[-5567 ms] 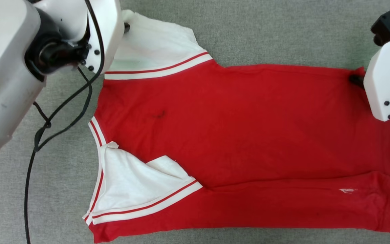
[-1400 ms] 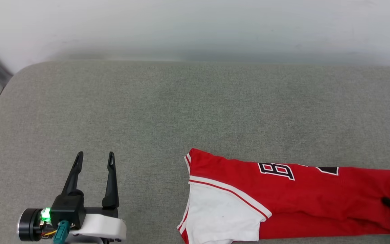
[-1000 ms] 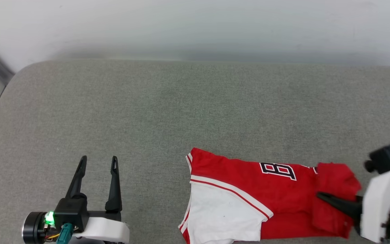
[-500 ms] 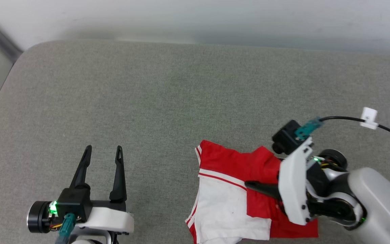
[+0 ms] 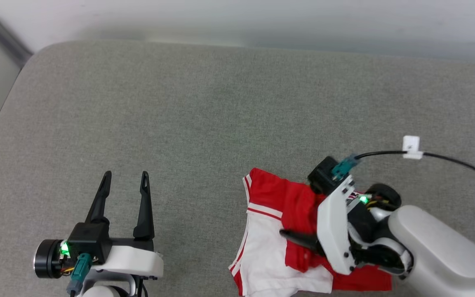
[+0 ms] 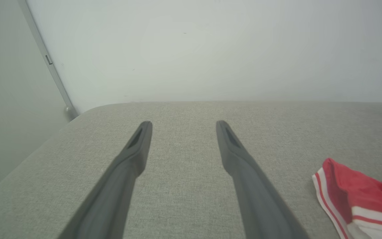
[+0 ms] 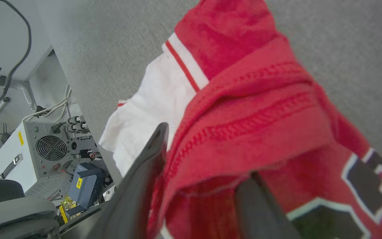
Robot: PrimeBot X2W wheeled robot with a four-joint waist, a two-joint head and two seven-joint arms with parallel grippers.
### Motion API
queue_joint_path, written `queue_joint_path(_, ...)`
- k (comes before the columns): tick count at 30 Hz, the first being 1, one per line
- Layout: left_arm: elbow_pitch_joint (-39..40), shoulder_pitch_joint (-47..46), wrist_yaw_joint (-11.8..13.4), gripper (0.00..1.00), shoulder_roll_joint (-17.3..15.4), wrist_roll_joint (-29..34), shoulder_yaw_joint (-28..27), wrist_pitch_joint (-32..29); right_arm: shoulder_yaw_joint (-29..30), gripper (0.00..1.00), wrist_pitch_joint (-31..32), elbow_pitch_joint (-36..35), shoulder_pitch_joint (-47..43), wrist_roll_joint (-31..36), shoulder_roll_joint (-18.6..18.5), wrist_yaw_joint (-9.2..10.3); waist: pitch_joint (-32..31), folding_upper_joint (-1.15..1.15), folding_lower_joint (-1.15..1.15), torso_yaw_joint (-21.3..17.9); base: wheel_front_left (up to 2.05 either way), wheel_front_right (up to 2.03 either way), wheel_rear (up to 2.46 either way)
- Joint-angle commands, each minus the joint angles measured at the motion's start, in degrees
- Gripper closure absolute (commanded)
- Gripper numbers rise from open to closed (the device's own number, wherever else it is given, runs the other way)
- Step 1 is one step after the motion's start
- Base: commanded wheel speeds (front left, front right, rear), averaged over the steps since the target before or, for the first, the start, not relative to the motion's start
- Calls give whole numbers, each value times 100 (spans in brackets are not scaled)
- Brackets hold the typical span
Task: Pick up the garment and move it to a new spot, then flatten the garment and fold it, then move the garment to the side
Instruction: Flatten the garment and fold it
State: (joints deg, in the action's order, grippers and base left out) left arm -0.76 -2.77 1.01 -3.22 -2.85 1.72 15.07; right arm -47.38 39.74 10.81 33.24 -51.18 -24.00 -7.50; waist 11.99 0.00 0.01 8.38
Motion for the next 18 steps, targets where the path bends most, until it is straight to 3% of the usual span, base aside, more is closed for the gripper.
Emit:
queue_joint_path(1, -27, 61, -18, 0, 8, -3, -22, 13, -5, 0, -179, -91, 126, -4, -109, 2, -90, 0, -1, -32, 0, 0, 0)
queue_joint_path(9, -31, 278, -54, 0, 17, 34, -167, 13, 729, 0, -1906, -545, -98, 396, -578, 1, -508, 0, -1, -284, 0, 0, 0)
queue_joint_path(13, -7, 376, -44, 0, 21, 60, -193, 13, 1608, 0, -2919, -425, -375, 1019, -464, 2, -650, 0, -1, -420, 0, 0, 0)
queue_joint_path(18, 15, 481, -52, 0, 24, 65, -207, 13, 2860, 0, -4052, -233, -899, 2004, -39, 2, -768, 0, -1, -537, 0, 0, 0)
